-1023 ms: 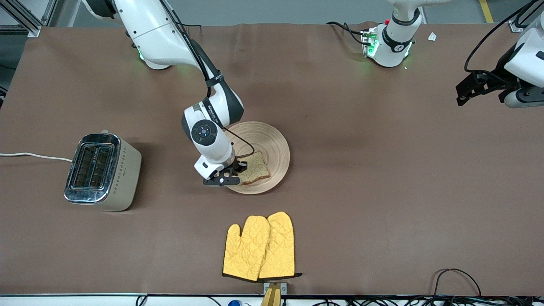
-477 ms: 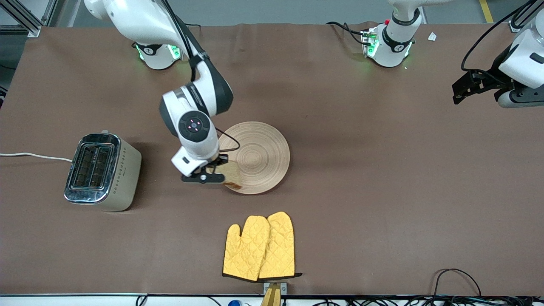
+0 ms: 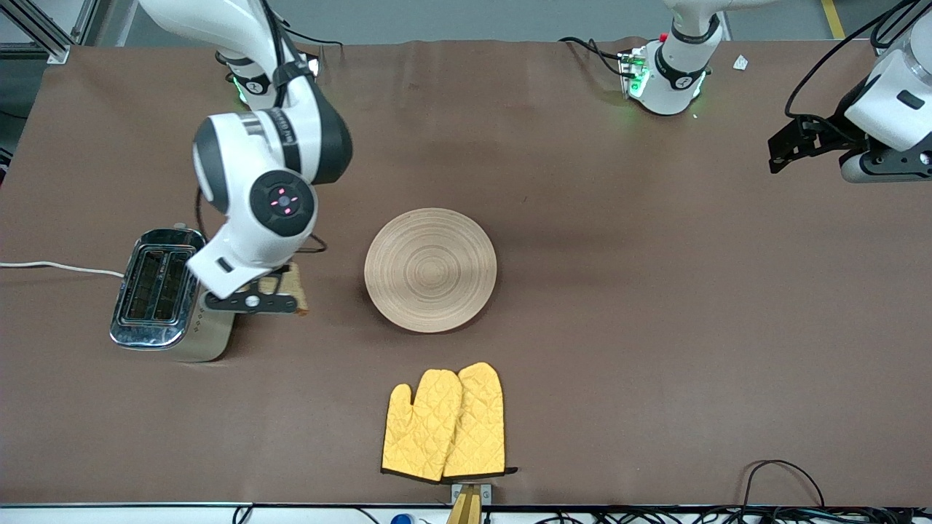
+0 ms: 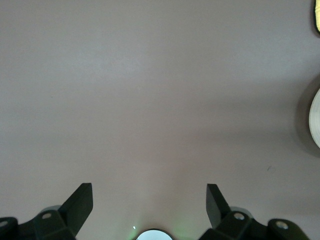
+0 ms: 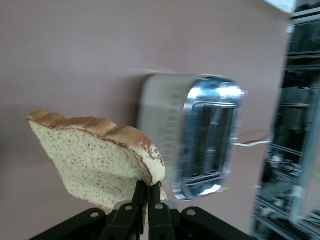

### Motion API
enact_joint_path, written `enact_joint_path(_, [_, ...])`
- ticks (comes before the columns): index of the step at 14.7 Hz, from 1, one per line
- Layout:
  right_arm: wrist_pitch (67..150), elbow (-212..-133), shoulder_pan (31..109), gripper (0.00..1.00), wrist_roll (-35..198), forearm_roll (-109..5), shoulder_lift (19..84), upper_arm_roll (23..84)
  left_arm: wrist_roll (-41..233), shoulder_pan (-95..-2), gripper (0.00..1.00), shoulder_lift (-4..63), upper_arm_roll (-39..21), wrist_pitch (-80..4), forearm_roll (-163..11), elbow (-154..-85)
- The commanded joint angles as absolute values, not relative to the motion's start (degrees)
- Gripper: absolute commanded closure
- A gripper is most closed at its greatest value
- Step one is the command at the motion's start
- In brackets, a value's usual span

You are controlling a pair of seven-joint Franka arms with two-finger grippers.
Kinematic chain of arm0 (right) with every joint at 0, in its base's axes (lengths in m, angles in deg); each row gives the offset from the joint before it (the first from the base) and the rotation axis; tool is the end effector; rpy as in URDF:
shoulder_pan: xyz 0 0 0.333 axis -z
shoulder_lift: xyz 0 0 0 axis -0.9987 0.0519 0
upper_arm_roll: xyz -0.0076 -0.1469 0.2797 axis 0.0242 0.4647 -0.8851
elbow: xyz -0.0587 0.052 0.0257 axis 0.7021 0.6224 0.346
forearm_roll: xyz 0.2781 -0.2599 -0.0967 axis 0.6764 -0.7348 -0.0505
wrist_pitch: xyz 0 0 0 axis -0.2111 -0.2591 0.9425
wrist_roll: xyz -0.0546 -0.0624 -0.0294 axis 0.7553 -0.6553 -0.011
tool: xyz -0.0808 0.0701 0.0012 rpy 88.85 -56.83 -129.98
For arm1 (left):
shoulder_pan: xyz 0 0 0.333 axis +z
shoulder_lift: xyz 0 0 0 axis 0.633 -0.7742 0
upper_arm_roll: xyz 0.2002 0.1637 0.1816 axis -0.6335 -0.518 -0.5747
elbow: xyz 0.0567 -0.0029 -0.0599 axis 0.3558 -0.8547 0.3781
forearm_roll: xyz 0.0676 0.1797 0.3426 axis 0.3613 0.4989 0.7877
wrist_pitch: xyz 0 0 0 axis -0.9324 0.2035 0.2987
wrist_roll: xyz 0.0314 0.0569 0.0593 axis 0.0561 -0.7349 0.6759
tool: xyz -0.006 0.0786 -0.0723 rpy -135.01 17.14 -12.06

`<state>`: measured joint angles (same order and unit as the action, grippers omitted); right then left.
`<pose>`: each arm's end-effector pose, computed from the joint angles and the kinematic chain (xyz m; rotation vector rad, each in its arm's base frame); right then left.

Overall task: Move plate and put bread in toaster
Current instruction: 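Lift the bread with the right gripper and carry it over the toaster, then lower the bread into the toaster slot with the right gripper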

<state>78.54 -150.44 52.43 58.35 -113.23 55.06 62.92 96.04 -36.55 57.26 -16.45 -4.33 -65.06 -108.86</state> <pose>0.6274 0.2098 0.4567 2.5231 0.0903 -0.1449 0.5250 -0.0757 0.6457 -3.0945 0.0483 0.0731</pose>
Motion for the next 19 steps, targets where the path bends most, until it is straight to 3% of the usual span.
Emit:
enact_joint_path(1, [77.03,-148.86,53.80,1.00,64.83,-116.38,55.68,68.03,93.53,-36.64,0.00,58.17,-16.80,-3.69,-65.91,-109.23])
enact_joint_path(4, [77.03,-150.35,54.15,1.00,66.42,-119.97,56.12,71.84,93.35,-36.55,0.00,58.17,-16.80,-3.08,-65.91,-109.14])
enact_joint_path(10, [77.21,-153.51,56.96,1.00,62.76,-124.47,56.21,72.02,93.35,-36.55,0.00,58.17,-16.80,-2.81,-65.91,-109.23])
enact_joint_path(19, [77.03,-158.35,57.49,1.00,49.03,-115.53,56.21,71.84,93.26,-36.72,0.00,57.73,-16.80,-2.81,-65.91,-109.23])
